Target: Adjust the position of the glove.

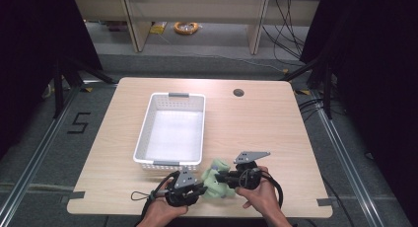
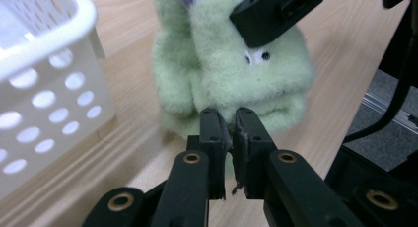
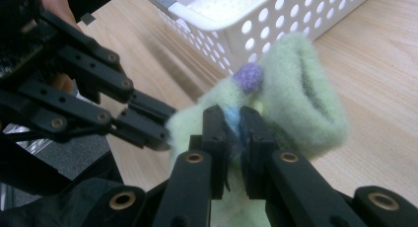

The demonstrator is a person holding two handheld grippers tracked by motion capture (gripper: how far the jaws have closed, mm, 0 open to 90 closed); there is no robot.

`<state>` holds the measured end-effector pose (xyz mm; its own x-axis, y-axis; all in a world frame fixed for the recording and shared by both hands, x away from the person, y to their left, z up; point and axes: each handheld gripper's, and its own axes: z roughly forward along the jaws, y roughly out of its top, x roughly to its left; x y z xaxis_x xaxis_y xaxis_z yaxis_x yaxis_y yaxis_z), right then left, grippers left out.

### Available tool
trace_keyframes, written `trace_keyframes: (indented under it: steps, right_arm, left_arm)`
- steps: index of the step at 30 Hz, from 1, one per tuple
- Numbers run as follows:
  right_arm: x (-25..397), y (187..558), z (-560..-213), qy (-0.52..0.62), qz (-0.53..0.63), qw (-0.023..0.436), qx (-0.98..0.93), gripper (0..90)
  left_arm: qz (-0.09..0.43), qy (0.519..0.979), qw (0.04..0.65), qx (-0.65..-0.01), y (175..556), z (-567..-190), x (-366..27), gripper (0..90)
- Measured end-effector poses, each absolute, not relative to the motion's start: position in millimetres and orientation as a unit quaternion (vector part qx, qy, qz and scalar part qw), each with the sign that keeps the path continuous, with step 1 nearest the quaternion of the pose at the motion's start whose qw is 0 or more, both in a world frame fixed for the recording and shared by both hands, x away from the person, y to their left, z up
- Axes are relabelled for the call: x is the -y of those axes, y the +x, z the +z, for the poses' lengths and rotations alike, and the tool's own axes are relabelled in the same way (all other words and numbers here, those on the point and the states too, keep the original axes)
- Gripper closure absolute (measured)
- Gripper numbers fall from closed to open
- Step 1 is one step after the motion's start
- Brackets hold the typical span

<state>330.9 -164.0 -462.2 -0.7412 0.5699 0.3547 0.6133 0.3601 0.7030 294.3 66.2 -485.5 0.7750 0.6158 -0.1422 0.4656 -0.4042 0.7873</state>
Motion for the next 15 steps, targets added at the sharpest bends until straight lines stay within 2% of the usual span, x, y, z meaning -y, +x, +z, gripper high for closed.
trace_keyframes:
  steps: [8,11,12,15]
  right_arm:
    - [170.7,320.7,-463.8,-0.362,-0.454,0.014,0.814,83.1]
    - [171.3,308.0,-470.5,-0.384,-0.449,0.029,0.806,82.4]
    - [173.1,306.8,-473.6,-0.381,-0.445,0.019,0.81,81.8]
    - [173.5,303.7,-480.7,-0.389,-0.438,0.027,0.81,76.3]
  left_arm:
    - [0.097,0.834,0.446,-0.309,295.8,-474.3,-71.5,84.0]
    - [0.092,0.844,0.432,-0.305,298.2,-479.6,-71.9,84.0]
    - [0.091,0.84,0.435,-0.313,297.6,-481.1,-71.1,84.0]
    - [0.088,0.849,0.422,-0.305,299.8,-483.2,-71.7,83.9]
